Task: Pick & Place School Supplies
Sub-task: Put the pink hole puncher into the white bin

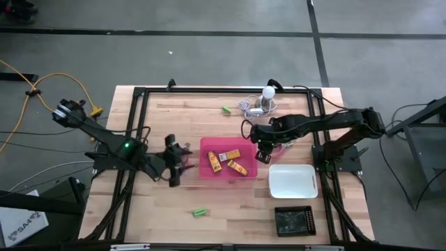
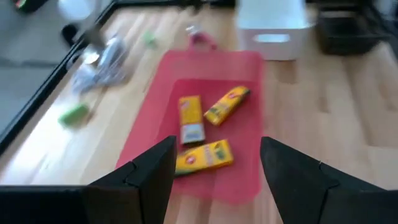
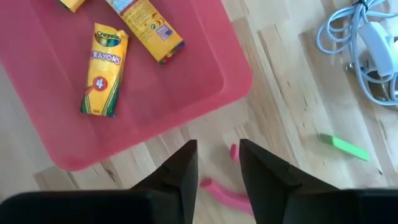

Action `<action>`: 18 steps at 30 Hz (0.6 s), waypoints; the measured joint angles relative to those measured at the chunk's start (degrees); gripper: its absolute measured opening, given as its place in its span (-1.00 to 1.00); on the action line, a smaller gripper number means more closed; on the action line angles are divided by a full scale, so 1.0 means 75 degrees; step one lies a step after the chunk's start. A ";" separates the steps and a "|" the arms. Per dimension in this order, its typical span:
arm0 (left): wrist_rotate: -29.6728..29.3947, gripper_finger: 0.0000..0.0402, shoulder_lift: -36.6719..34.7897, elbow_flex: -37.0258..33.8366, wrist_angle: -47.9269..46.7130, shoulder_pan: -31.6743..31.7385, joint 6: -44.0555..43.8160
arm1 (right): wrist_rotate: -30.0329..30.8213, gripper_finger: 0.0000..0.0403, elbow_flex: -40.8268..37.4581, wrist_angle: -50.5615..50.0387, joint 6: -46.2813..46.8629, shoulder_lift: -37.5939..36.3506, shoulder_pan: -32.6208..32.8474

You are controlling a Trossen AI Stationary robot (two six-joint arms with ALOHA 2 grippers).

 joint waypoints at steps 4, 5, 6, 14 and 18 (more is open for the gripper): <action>-0.0318 0.12 -0.0246 -0.0739 -0.0022 0.0155 -0.1361 | 0.0115 -0.48 0.0000 -0.0252 -0.0110 0.0000 0.0000; -0.0313 0.12 -0.0250 -0.0885 -0.0068 0.0198 -0.1712 | 0.0185 -0.48 0.0000 -0.0381 -0.0146 0.0000 0.0000; -0.0309 0.12 -0.0245 -0.1005 -0.0215 0.0235 -0.2078 | 0.0280 -0.48 0.0000 -0.0510 -0.0151 0.0000 0.0000; 0.0288 0.12 -0.0178 -0.1206 -0.2139 0.0546 -0.5105 | 0.0374 -0.48 0.0000 -0.1241 -0.0154 0.0000 -0.0255; 0.1152 0.12 -0.0088 -0.1206 -0.2912 0.0863 -0.6285 | 0.0371 -0.48 0.0000 -0.1440 -0.0183 0.0000 -0.0441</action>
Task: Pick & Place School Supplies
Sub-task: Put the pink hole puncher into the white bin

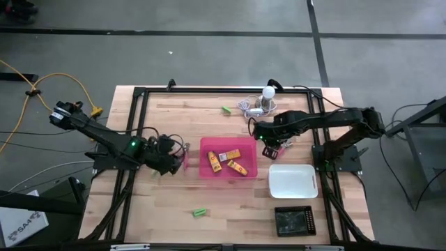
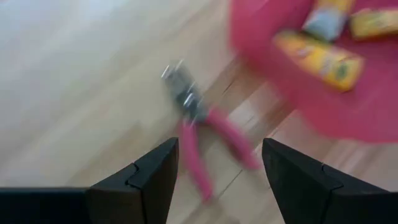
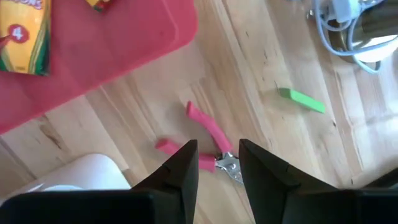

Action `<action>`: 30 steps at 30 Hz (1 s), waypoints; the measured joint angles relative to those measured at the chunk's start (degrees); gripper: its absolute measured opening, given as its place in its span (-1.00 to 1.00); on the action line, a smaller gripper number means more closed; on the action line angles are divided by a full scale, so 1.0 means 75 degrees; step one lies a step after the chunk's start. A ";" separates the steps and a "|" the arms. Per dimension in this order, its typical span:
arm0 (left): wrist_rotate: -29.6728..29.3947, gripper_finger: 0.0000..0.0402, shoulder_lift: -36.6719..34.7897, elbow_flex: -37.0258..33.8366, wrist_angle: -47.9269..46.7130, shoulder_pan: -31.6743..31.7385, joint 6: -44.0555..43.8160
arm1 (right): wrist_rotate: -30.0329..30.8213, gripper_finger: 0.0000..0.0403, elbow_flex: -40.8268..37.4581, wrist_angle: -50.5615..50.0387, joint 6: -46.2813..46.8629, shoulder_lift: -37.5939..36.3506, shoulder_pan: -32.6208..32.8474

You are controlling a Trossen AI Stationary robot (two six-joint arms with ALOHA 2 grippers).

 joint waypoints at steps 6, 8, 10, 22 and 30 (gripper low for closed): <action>0.0979 0.12 0.0375 0.0000 -0.0504 0.0446 -0.0977 | -0.0006 -0.48 0.0000 -0.0012 -0.0192 0.0000 -0.0163; 0.1114 0.12 0.0531 0.0003 -0.0505 0.0563 -0.0995 | -0.0032 -0.48 0.0000 -0.0010 -0.0198 0.0001 -0.0211; 0.1135 0.12 0.0669 0.0003 -0.0482 0.0642 -0.0694 | -0.0029 -0.48 0.0000 -0.0012 -0.0198 0.0003 -0.0234; 0.1261 0.12 0.1337 0.0003 -0.0159 0.0831 -0.0949 | -0.0074 -0.48 0.0000 0.0006 -0.0215 0.0003 -0.0243; 0.1462 0.12 0.1824 0.0006 -0.0158 0.0828 -0.1251 | -0.0090 -0.48 0.0000 0.0009 -0.0199 0.0003 -0.0243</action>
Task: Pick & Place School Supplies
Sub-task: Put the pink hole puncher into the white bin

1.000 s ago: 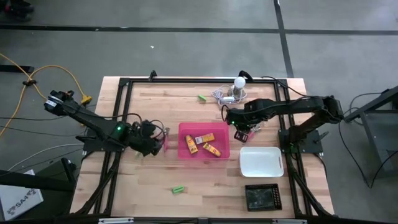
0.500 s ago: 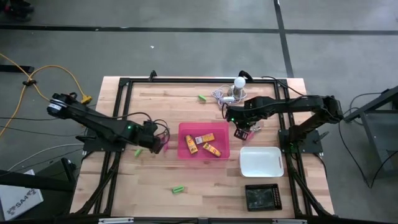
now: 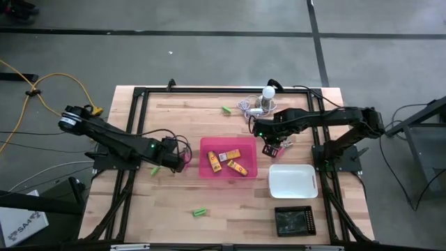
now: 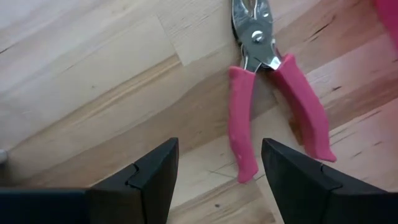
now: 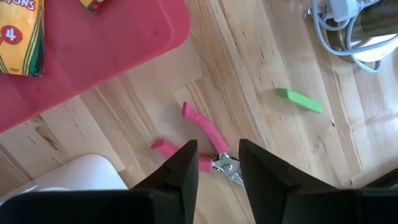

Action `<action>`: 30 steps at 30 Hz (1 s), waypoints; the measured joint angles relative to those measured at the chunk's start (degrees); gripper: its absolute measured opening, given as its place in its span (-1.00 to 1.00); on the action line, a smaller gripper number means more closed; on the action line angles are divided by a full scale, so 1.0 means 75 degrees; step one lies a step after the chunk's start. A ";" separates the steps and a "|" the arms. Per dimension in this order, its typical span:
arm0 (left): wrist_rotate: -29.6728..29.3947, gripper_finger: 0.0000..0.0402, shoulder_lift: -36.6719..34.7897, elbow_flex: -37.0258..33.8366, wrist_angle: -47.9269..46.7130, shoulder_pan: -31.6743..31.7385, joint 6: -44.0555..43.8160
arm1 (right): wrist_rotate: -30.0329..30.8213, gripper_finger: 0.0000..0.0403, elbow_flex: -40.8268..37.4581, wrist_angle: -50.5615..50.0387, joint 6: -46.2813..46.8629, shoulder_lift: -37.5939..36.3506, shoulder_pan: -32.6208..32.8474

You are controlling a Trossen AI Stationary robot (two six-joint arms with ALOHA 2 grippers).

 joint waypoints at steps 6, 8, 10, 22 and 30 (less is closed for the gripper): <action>-0.0003 0.12 0.0153 0.0003 0.0054 0.0000 0.0029 | -0.0001 -0.48 0.0000 0.0009 0.0000 0.0000 0.0000; -0.0003 0.12 0.0152 0.0003 0.0201 0.0000 0.0029 | -0.0003 -0.48 0.0000 0.0015 0.0000 0.0000 0.0000; -0.0006 0.12 0.0150 0.0003 0.0365 0.0000 0.0029 | -0.0002 -0.48 0.0000 0.0023 0.0000 0.0000 0.0000; -0.0015 0.12 0.0252 0.0005 0.0807 0.0000 0.0193 | -0.0150 -0.48 0.0000 0.0063 0.0003 0.0000 0.0003; -0.0018 0.12 0.0735 0.0009 0.0793 0.0000 0.0195 | -0.0169 -0.49 0.0000 0.0085 0.0034 0.0000 0.0003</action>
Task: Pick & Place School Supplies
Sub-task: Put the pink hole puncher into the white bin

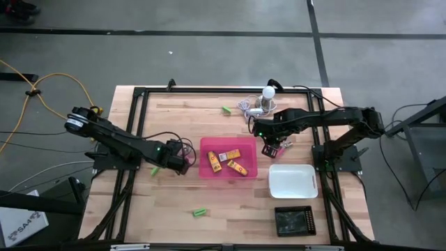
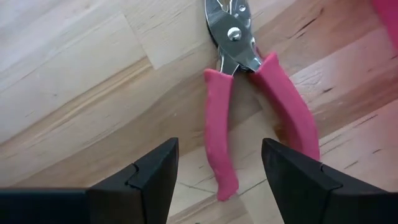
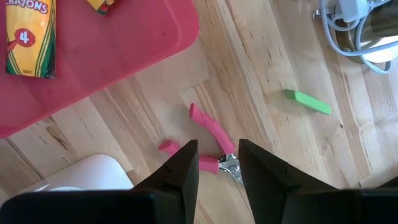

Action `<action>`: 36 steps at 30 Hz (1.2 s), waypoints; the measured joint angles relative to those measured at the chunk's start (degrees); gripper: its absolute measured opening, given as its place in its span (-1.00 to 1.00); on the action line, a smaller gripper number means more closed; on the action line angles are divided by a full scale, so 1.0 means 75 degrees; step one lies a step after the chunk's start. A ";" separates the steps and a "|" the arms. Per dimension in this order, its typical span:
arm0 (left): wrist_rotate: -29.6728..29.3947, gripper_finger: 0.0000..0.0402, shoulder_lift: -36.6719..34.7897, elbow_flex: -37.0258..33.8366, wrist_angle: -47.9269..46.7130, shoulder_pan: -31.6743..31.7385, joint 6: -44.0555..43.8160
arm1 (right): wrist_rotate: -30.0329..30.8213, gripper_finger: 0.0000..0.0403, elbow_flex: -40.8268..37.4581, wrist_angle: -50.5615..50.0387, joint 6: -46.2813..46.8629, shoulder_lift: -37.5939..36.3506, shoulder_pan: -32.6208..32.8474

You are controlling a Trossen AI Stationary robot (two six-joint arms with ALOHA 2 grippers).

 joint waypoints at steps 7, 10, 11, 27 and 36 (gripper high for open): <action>0.0000 0.12 0.0161 -0.0003 0.0032 0.0000 0.0002 | 0.0006 -0.50 0.0000 0.0005 0.0002 0.0000 0.0000; 0.0000 0.12 0.0161 -0.0003 0.0035 0.0000 -0.0003 | -0.0010 -0.51 0.0000 0.0006 0.0002 0.0000 0.0000; 0.0001 0.12 0.0161 -0.0003 0.0038 0.0000 -0.0003 | -0.0015 -0.51 0.0000 0.0006 0.0002 0.0000 0.0000; 0.0184 0.12 0.0426 -0.0006 0.0071 0.0000 -0.0149 | -0.0041 -0.53 0.0000 0.0005 0.0005 0.0000 0.0000; 0.0309 0.02 0.0656 0.0003 0.0149 0.0017 0.0000 | -0.0236 -0.54 0.0000 0.0029 0.0005 0.0000 0.0000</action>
